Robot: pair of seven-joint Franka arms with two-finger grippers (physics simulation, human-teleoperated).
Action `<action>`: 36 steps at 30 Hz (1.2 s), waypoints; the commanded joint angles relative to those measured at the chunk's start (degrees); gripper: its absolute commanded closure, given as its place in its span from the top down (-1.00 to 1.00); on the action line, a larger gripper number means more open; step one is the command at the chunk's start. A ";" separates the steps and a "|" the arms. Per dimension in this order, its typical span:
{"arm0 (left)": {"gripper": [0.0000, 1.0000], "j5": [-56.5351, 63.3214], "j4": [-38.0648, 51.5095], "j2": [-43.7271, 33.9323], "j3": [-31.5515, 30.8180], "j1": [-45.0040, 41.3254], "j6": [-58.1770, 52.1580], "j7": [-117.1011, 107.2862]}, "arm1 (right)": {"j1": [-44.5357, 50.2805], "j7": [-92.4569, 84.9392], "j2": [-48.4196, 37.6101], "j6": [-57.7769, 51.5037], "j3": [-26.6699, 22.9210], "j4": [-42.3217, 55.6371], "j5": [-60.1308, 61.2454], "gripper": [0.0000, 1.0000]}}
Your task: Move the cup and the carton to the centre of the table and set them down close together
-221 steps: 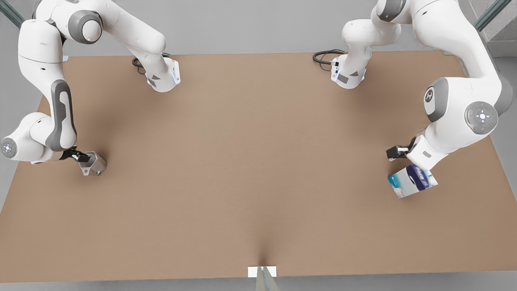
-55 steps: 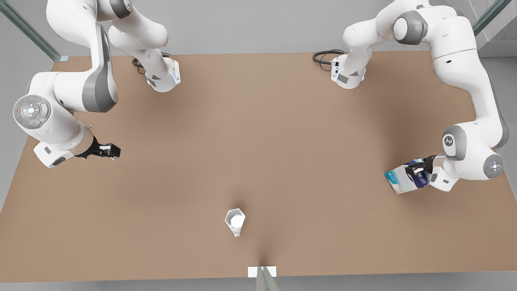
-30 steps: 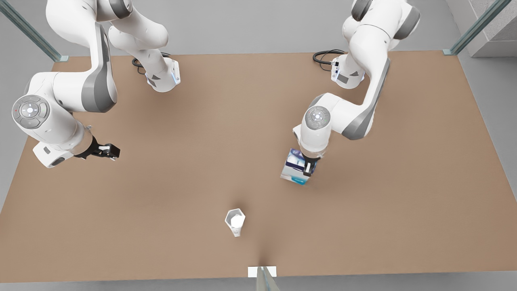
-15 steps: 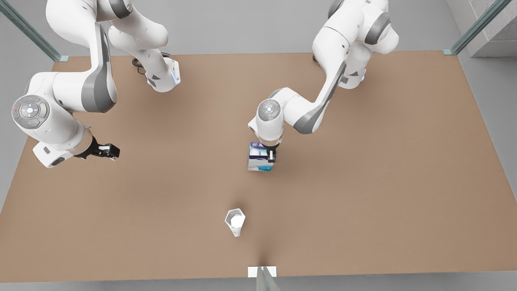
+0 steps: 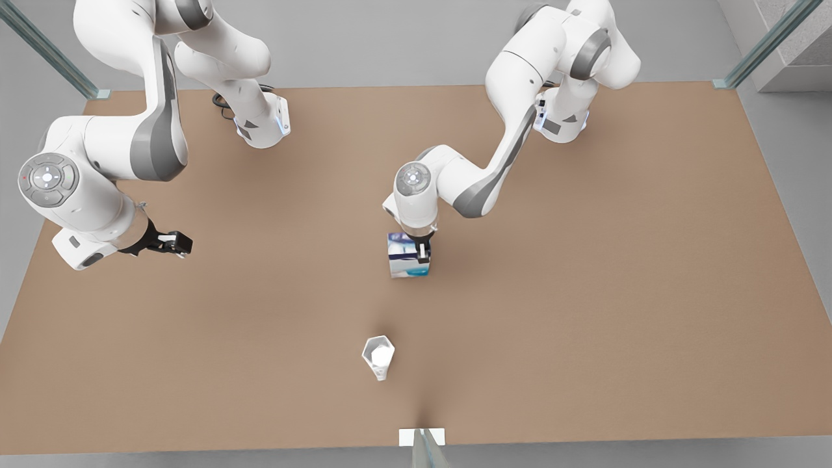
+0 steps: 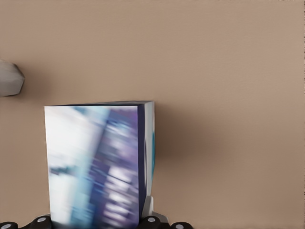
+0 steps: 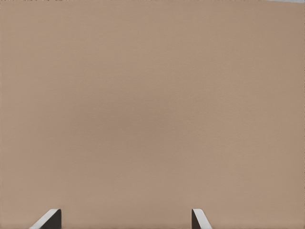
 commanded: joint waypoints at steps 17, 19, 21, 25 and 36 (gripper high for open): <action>1.00 -1.91 0.79 -16.47 2.20 12.12 -16.42 -15.29 | -0.07 0.00 0.00 -0.04 -0.01 0.00 0.00 1.00; 1.00 -1.73 0.09 -18.59 2.11 22.32 -20.65 -22.86 | -0.07 0.00 0.00 0.05 -0.01 0.00 -0.09 1.00; 1.00 -1.82 0.26 -18.94 2.02 31.37 -22.84 -27.00 | -0.07 0.00 0.00 0.05 -0.01 0.00 0.00 1.00; 1.00 2.57 0.00 -19.99 2.20 40.96 -22.58 -29.46 | -0.07 0.00 0.00 0.05 -0.01 0.00 0.00 1.00; 1.00 2.93 0.09 -23.51 -6.77 49.57 -31.99 -44.23 | -0.07 0.00 0.00 0.05 -0.01 0.00 0.00 1.00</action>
